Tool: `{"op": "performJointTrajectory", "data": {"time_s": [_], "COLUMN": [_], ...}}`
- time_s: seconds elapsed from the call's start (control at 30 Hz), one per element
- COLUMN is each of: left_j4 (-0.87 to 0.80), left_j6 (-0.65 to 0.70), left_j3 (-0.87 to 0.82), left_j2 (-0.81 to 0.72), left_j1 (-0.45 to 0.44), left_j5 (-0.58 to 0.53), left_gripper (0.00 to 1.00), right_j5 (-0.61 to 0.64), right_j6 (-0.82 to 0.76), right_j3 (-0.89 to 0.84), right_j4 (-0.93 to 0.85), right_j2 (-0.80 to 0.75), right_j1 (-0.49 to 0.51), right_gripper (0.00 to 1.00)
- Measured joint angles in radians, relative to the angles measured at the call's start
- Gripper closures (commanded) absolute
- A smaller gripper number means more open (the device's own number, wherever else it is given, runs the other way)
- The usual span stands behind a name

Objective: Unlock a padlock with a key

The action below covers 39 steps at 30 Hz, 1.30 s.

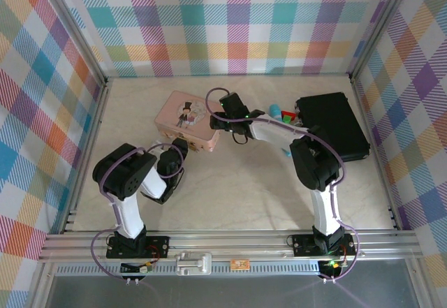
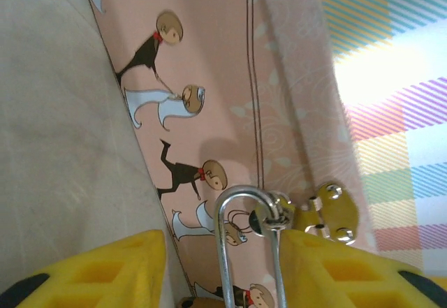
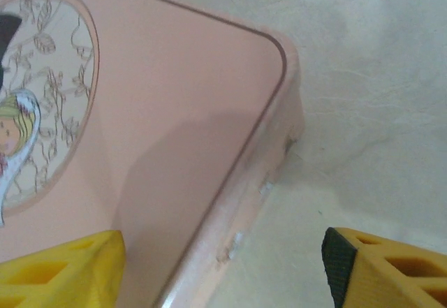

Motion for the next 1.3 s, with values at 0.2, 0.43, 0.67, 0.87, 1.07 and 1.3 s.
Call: {"op": "performJointTrajectory", "data": {"time_s": [0.2, 0.43, 0.67, 0.87, 1.07, 1.3], "left_j4": [-0.013, -0.063, -0.262, -0.523, -0.655, -0.659], "left_j6": [-0.001, 0.04, 0.134, 0.265, 0.354, 0.397], "left_j3": [-0.053, -0.026, 0.006, 0.093, 0.198, 0.338], "left_j2": [-0.103, -0.131, -0.203, -0.365, -0.382, -0.207], "left_j1": [0.069, 0.087, 0.089, 0.096, 0.12, 0.141], "left_j5": [0.071, 0.231, 0.306, 0.321, 0.338, 0.384], "left_gripper": [0.44, 0.44, 0.42, 0.33, 0.3, 0.3], "right_j5": [-0.062, -0.126, -0.134, -0.066, 0.03, 0.058], "right_j6": [-0.136, -0.147, -0.126, -0.063, 0.004, 0.059], "right_j3": [-0.066, -0.069, 0.055, 0.129, 0.14, 0.14], "right_j4": [-0.069, -0.092, -0.141, -0.159, -0.145, -0.1], "right_j2": [-0.171, -0.241, -0.054, 0.06, 0.071, 0.085], "right_j1": [0.007, 0.018, 0.02, 0.014, -0.01, -0.065], "right_gripper": [0.23, 0.19, 0.18, 0.18, 0.2, 0.24]}}
